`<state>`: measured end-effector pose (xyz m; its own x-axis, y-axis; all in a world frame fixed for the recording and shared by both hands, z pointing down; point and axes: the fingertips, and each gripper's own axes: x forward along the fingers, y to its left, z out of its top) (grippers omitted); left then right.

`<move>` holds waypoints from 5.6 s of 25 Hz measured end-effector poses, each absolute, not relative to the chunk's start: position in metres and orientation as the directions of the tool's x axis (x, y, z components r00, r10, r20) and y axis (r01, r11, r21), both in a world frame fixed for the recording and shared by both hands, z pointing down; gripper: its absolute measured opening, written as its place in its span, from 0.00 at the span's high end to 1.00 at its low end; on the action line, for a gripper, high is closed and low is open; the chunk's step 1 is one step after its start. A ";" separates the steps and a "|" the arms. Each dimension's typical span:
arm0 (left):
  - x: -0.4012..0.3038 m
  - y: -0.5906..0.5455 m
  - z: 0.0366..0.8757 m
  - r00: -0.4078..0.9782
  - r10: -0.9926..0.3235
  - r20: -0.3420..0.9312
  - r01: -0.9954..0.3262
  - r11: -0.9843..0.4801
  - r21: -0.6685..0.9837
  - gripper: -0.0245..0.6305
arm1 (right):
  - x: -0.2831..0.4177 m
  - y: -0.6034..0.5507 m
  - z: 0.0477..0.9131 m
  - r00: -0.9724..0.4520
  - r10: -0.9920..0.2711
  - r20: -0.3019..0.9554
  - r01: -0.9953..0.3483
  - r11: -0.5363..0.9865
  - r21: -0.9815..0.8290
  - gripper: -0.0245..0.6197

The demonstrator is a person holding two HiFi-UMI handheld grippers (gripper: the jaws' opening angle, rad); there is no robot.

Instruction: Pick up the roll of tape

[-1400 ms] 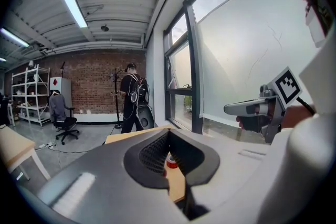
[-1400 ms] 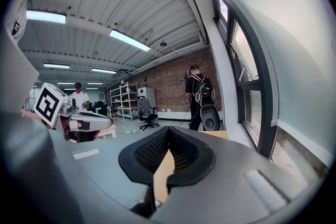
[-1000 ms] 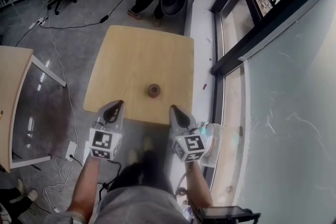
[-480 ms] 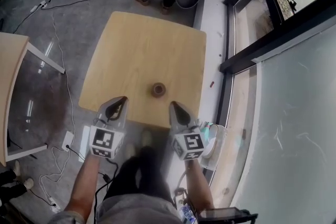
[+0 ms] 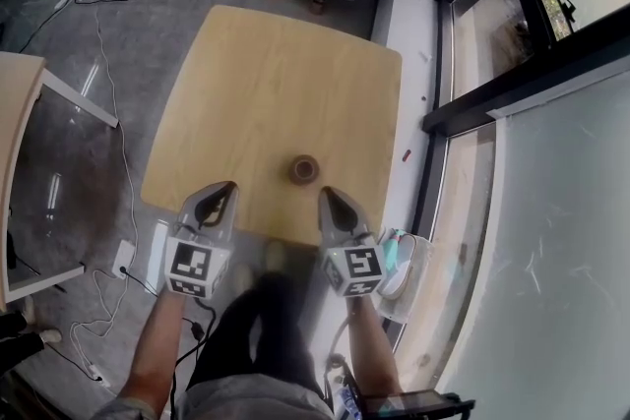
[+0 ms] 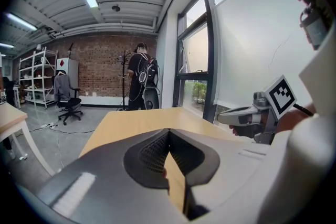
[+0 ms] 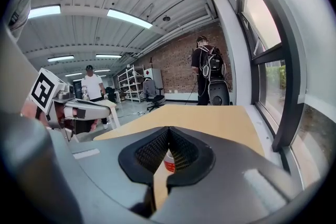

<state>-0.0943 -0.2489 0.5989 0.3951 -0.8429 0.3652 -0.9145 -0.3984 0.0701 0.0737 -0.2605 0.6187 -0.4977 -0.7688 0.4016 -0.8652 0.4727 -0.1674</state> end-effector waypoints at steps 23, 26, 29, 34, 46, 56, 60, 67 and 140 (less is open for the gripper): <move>-0.089 -0.257 0.628 0.419 -0.813 0.405 -0.903 -0.420 0.091 0.96 | 0.063 -0.283 0.689 -0.491 -0.700 0.518 -0.858 0.492 -0.148 0.69; -0.089 -0.256 0.632 0.418 -0.809 0.414 -0.904 -0.414 0.104 0.96 | 0.054 -0.291 0.691 -0.504 -0.693 0.515 -0.851 0.502 -0.157 0.58; -0.088 -0.259 0.632 0.422 -0.808 0.412 -0.903 -0.416 0.107 0.96 | 0.053 -0.298 0.699 -0.490 -0.700 0.519 -0.857 0.496 -0.141 0.49; -0.091 -0.260 0.634 0.419 -0.807 0.415 -0.904 -0.414 0.108 0.96 | 0.050 -0.306 0.710 -0.475 -0.701 0.532 -0.864 0.487 -0.129 0.40; -0.093 -0.266 0.639 0.411 -0.807 0.423 -0.908 -0.404 0.111 0.96 | 0.043 -0.315 0.725 -0.461 -0.685 0.564 -0.862 0.497 -0.101 0.31; -0.103 -0.269 0.644 0.395 -0.812 0.430 -0.916 -0.386 0.112 0.96 | 0.037 -0.317 0.732 -0.441 -0.676 0.591 -0.857 0.512 -0.054 0.41; -0.104 -0.269 0.644 0.394 -0.814 0.427 -0.916 -0.384 0.112 0.96 | 0.038 -0.316 0.732 -0.439 -0.680 0.587 -0.859 0.510 -0.051 0.42; -0.102 -0.268 0.639 0.399 -0.812 0.425 -0.914 -0.391 0.111 0.96 | 0.043 -0.319 0.723 -0.448 -0.701 0.555 -0.871 0.483 -0.093 0.42; -0.064 -0.224 0.436 0.433 -0.878 0.202 -0.899 -0.438 0.022 0.96 | 0.076 -0.240 0.431 -0.464 -0.869 0.171 -0.886 0.454 -0.093 0.43</move>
<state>-0.0641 -0.2236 0.4361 0.4331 -0.8784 0.2022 -0.8987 -0.4381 0.0217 0.0763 -0.2397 0.4305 -0.4636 -0.8693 0.1714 -0.8860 0.4541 -0.0934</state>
